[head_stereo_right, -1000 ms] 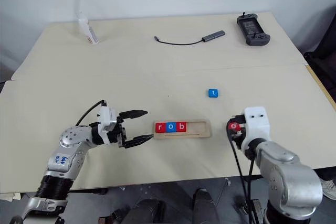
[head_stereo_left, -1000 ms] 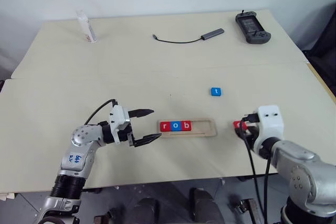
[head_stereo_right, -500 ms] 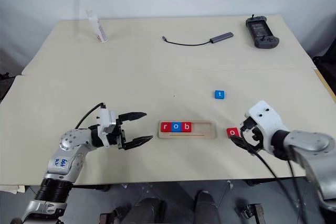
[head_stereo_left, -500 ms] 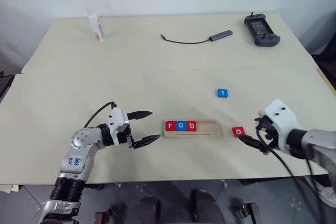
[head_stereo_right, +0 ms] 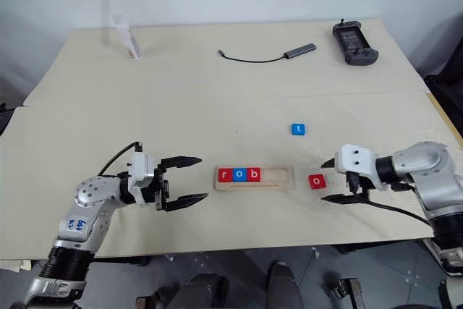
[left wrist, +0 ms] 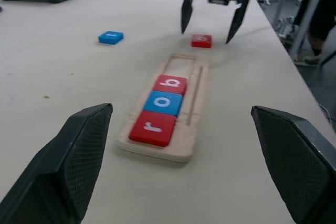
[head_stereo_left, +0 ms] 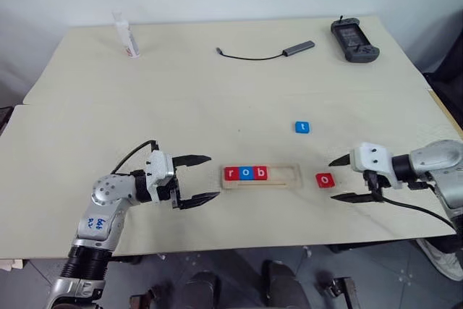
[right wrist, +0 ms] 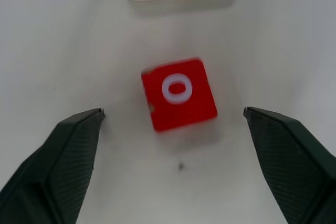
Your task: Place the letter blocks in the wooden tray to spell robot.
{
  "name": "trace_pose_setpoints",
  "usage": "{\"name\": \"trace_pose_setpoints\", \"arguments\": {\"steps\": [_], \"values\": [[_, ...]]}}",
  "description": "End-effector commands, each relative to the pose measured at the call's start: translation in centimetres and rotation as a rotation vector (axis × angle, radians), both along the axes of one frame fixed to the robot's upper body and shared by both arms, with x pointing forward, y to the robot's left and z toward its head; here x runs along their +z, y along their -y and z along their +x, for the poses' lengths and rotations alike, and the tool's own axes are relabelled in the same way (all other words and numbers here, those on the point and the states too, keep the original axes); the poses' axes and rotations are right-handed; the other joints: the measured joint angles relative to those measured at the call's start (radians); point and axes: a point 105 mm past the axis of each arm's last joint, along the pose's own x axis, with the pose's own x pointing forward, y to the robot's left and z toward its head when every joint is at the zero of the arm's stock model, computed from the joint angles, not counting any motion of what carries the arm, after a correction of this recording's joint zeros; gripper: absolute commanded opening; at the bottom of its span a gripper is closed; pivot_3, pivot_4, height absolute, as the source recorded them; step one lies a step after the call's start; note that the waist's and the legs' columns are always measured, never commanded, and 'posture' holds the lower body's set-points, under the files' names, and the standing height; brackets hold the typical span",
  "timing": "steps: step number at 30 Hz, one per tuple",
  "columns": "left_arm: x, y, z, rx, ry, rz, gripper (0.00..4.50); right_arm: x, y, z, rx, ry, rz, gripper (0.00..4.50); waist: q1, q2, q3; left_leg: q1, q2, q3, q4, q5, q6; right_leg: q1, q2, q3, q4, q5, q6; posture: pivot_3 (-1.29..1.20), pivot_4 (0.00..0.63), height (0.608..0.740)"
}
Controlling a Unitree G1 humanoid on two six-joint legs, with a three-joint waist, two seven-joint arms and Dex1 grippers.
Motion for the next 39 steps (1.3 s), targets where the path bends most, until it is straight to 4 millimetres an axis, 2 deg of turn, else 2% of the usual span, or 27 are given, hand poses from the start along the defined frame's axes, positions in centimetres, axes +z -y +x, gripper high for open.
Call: {"name": "trace_pose_setpoints", "arguments": {"steps": [1, 7, 8, 11, 15, 19, 22, 25, 35, 39], "values": [[1.1, 0.4, -1.1, -0.07, 0.045, -0.009, 4.5, -0.2, -0.5, 0.5, 0.036, -0.003, -0.001, 3.56, 0.0, 0.0, 0.0, 0.0, 0.0, 0.0, 0.0, 0.0, 0.0, 0.0, 0.0, 0.0, 0.0, 0.0, 0.0, 0.0, 0.15, 0.74], [1.1, 0.0, -1.0, -0.052, 0.044, -0.003, 4.5, 0.3, -0.9, 0.7, 0.064, 0.014, 0.009, 1.51, -0.001, 0.0, 0.0, 0.0, 0.001, 0.0, 0.0, 0.0, 0.0, 0.0, 0.001, 0.0, 0.0, 0.0, 0.0, 0.0, 0.15, 0.74], [1.1, -0.1, -1.0, -0.042, 0.045, -0.004, 4.5, 0.6, -1.0, 0.8, 0.066, 0.026, 0.005, 1.45, -0.001, 0.0, 0.0, 0.0, 0.0, 0.0, 0.0, 0.0, 0.0, 0.0, 0.001, 0.0, 0.0, 0.0, 0.0, 0.0, 0.15, 0.74], [1.0, -0.4, -0.9, -0.018, 0.048, -0.006, 4.5, 2.0, -1.6, 0.5, 0.069, 0.003, -0.009, 1.45, 0.0, 0.0, 0.0, 0.0, 0.0, 0.0, 0.0, 0.0, 0.0, 0.0, 0.001, 0.0, 0.001, 0.0, 0.0, 0.0, 0.15, 0.74], [0.8, -0.7, -0.9, 0.012, 0.046, -0.009, 4.5, 4.3, -4.8, -0.3, 0.11, -0.026, 0.074, 1.45, 0.0, 0.001, 0.0, 0.0, 0.001, 0.0, 0.0, 0.0, 0.0, -0.001, 0.001, 0.0, 0.001, 0.0, 0.0, 0.0, 0.15, 0.74], [0.8, -0.8, -1.0, 0.032, 0.046, -0.016, 4.5, 4.9, -7.5, 0.1, 0.081, -0.031, 0.106, 1.45, 0.005, 0.001, 0.0, -0.001, 0.0, -0.001, 0.001, 0.0, -0.001, -0.001, 0.001, 0.0, 0.0, 0.0, 0.0, 0.0, 0.15, 0.74], [0.7, -0.6, -1.1, 0.049, 0.049, -0.023, 4.5, 4.7, -9.6, 0.9, 0.085, -0.022, 0.118, 1.45, 0.005, 0.001, 0.0, -0.001, 0.0, -0.001, 0.001, 0.0, 0.0, -0.001, 0.0, 0.0, 0.001, 0.0, -0.001, 0.0, 0.15, 0.74], [0.6, -0.6, -1.3, 0.05, 0.045, -0.018, 4.5, 3.9, -10.6, 1.7, 0.079, -0.013, 0.105, 1.45, 0.004, 0.001, 0.0, -0.001, 0.0, -0.001, 0.0, 0.0, 0.0, -0.001, 0.0, 0.0, 0.001, 0.0, -0.001, 0.0, 0.15, 0.74], [0.8, -1.1, -1.5, 0.078, 0.052, -0.012, 4.5, 2.6, -11.5, 1.6, 0.111, -0.034, 0.077, 1.45, 0.001, 0.001, 0.0, -0.001, 0.0, -0.002, 0.0, 0.0, 0.0, -0.001, 0.0, -0.001, 0.001, 0.0, -0.001, 0.0, 0.15, 0.74], [0.8, -1.0, -1.5, 0.081, 0.052, -0.014, 4.5, 2.4, -11.3, 1.5, 0.118, -0.039, 0.068, 2.84, 0.001, 0.001, 0.0, -0.001, 0.0, -0.002, 0.0, 0.0, 0.0, -0.001, 0.0, -0.001, 0.001, 0.0, -0.001, 0.0, 0.15, 0.74]]}}
